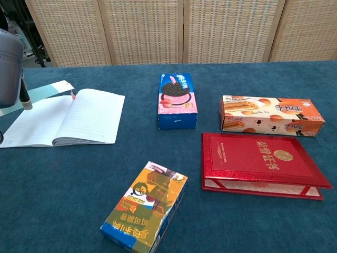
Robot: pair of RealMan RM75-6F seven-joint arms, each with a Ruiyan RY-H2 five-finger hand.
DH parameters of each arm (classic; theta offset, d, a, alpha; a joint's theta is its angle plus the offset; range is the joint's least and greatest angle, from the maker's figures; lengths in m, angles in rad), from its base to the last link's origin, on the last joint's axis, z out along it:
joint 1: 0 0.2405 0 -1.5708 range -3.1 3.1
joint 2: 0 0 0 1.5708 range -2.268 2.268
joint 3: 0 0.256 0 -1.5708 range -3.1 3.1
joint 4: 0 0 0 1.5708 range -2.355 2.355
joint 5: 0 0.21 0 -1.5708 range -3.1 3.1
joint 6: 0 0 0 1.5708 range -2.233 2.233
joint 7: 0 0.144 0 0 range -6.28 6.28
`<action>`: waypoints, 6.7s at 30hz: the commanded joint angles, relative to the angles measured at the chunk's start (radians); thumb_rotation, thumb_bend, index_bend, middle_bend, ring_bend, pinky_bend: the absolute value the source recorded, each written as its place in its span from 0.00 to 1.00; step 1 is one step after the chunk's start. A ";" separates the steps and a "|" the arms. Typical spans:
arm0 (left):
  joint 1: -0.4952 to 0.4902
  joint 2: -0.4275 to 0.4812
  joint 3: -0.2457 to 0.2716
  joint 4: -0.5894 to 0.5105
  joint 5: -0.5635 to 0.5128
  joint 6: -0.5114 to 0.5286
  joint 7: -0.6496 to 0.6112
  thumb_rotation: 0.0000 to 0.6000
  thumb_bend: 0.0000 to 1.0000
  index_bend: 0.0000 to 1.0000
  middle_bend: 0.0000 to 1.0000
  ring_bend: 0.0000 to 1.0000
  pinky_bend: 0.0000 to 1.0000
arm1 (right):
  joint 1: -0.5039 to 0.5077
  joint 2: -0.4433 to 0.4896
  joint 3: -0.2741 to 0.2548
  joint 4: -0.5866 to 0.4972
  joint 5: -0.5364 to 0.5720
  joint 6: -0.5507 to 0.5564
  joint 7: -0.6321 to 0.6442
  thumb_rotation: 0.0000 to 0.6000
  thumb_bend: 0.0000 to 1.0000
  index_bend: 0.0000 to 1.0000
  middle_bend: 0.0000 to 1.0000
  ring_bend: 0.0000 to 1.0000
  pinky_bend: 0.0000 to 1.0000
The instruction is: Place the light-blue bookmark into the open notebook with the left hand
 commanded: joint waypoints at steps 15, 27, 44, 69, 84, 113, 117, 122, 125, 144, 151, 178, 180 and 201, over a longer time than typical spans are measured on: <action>0.020 -0.017 -0.035 0.031 -0.054 -0.034 0.039 1.00 0.01 0.49 0.00 0.00 0.04 | -0.004 0.003 0.000 0.000 -0.005 0.009 0.005 1.00 0.00 0.00 0.00 0.00 0.00; 0.047 0.005 -0.040 -0.011 0.003 -0.100 -0.023 1.00 0.00 0.41 0.00 0.00 0.04 | -0.006 0.003 0.000 0.000 -0.006 0.014 0.005 1.00 0.00 0.00 0.00 0.00 0.00; 0.325 0.442 0.135 -0.578 0.535 -0.463 -0.427 1.00 0.31 0.00 0.00 0.00 0.04 | -0.009 0.000 0.002 -0.005 -0.003 0.021 -0.013 1.00 0.00 0.00 0.00 0.00 0.00; 0.500 0.669 0.536 -0.429 1.503 -0.572 -1.032 1.00 0.64 0.00 0.00 0.00 0.00 | -0.018 -0.001 -0.003 -0.041 -0.009 0.029 -0.065 1.00 0.00 0.00 0.00 0.00 0.00; 0.424 0.616 0.602 -0.298 1.488 -0.674 -1.107 1.00 0.74 0.00 0.00 0.00 0.00 | -0.015 -0.004 -0.007 -0.049 -0.015 0.025 -0.077 1.00 0.00 0.00 0.00 0.00 0.00; 0.328 0.639 0.647 -0.347 1.318 -0.779 -0.969 1.00 0.76 0.00 0.00 0.00 0.00 | -0.015 -0.004 -0.007 -0.051 -0.013 0.021 -0.077 1.00 0.00 0.00 0.00 0.00 0.00; 0.329 0.653 0.662 -0.351 1.310 -0.781 -0.964 1.00 0.76 0.00 0.00 0.00 0.00 | -0.016 -0.004 -0.007 -0.052 -0.011 0.022 -0.078 1.00 0.00 0.00 0.00 0.00 0.00; 0.327 0.659 0.682 -0.348 1.299 -0.795 -0.953 1.00 0.76 0.00 0.00 0.00 0.00 | -0.015 -0.004 -0.007 -0.053 -0.012 0.022 -0.081 1.00 0.00 0.00 0.00 0.00 0.00; 0.325 0.662 0.691 -0.349 1.295 -0.799 -0.946 1.00 0.76 0.00 0.00 0.00 0.00 | -0.015 -0.004 -0.007 -0.054 -0.010 0.021 -0.082 1.00 0.00 0.00 0.00 0.00 0.00; 0.295 0.659 0.732 -0.358 1.219 -0.827 -0.886 1.00 0.76 0.00 0.00 0.00 0.00 | -0.015 -0.005 -0.009 -0.058 -0.018 0.024 -0.087 1.00 0.00 0.00 0.00 0.00 0.00; 0.276 0.645 0.748 -0.364 1.171 -0.833 -0.847 1.00 0.76 0.00 0.00 0.00 0.00 | -0.016 -0.005 -0.010 -0.059 -0.021 0.027 -0.087 1.00 0.00 0.00 0.00 0.00 0.00; 0.241 0.573 0.782 -0.365 1.039 -0.773 -0.786 1.00 0.76 0.00 0.00 0.00 0.00 | -0.019 -0.002 -0.009 -0.061 -0.021 0.032 -0.084 1.00 0.00 0.00 0.00 0.00 0.00; 0.241 0.569 0.782 -0.366 1.029 -0.765 -0.785 1.00 0.76 0.00 0.00 0.00 0.00 | -0.019 -0.002 -0.009 -0.061 -0.021 0.031 -0.082 1.00 0.00 0.00 0.00 0.00 0.00; 0.234 0.538 0.769 -0.419 0.869 -0.693 -0.783 1.00 0.76 0.00 0.00 0.00 0.00 | -0.021 -0.002 -0.012 -0.064 -0.036 0.043 -0.084 1.00 0.00 0.00 0.00 0.00 0.00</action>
